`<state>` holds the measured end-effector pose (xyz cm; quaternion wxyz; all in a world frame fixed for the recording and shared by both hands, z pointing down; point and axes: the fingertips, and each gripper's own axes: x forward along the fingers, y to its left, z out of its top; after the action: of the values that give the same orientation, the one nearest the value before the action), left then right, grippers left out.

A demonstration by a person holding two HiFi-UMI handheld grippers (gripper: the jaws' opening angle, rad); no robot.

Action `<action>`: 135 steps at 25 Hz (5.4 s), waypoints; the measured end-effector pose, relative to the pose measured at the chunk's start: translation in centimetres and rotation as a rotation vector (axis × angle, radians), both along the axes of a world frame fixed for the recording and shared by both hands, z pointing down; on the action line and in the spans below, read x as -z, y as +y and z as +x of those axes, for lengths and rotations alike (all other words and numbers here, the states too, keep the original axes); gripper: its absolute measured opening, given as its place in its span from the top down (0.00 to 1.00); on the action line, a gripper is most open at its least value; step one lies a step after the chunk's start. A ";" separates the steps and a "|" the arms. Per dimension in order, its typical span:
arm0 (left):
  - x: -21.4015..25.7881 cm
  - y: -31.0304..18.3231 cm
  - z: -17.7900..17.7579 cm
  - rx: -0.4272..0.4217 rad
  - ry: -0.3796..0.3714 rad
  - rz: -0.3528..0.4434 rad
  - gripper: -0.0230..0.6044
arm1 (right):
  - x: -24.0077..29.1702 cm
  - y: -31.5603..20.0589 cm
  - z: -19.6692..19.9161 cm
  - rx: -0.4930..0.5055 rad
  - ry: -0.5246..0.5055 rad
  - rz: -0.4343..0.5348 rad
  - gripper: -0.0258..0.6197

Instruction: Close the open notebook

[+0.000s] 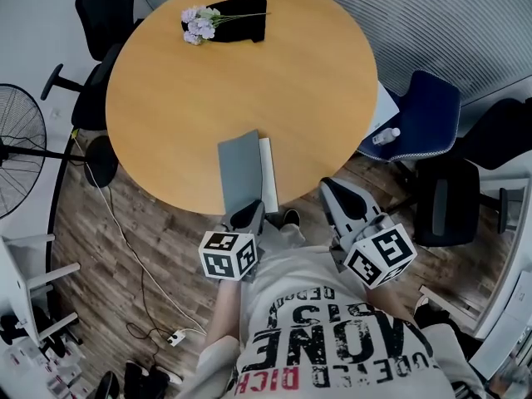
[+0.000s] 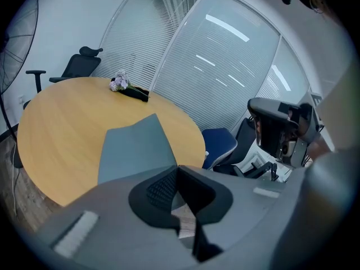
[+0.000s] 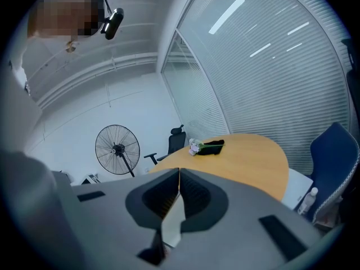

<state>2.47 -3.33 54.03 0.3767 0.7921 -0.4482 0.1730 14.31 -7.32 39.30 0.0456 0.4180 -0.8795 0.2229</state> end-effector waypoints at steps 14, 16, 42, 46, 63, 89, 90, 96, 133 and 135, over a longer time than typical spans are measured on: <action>-1.4 0.0 0.8 -0.011 0.016 -0.018 0.94 | -0.4 1.1 -0.3 0.010 0.004 -0.013 0.94; -1.7 0.1 0.8 -0.023 0.014 -0.021 0.93 | -0.4 1.3 -0.6 0.015 0.007 -0.013 0.94; -3.5 0.0 2.0 -0.021 0.012 -0.022 0.93 | -1.0 2.6 -1.5 0.042 0.021 -0.028 0.94; -4.1 -0.1 2.4 -0.019 -0.007 -0.018 0.93 | -1.7 2.6 -1.7 0.051 0.019 -0.041 0.94; -6.2 -0.3 3.4 -0.054 -0.034 -0.067 0.93 | -1.7 2.1 -2.5 0.082 0.020 -0.042 0.94; -8.8 -0.3 4.2 -0.058 -0.075 -0.071 0.93 | -2.3 3.0 -1.3 0.059 0.025 -0.060 0.94; -8.9 -0.3 4.2 -0.059 -0.076 -0.070 0.93 | -2.2 3.1 -1.5 0.062 0.024 -0.059 0.94; -8.7 -0.3 4.0 -0.061 -0.070 -0.068 0.93 | -2.0 3.1 -1.8 0.059 0.023 -0.058 0.94; -7.9 -1.0 2.6 0.061 -0.006 -0.040 0.95 | -2.3 2.2 -0.5 0.045 0.013 -0.059 0.94; -7.4 -1.6 2.1 0.076 -0.018 -0.024 0.95 | -2.3 2.1 -0.4 0.047 0.017 -0.062 0.94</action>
<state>4.59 -4.91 61.40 0.3883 0.7683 -0.4791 0.1713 13.90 -5.20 41.57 0.0713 0.3974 -0.8814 0.2451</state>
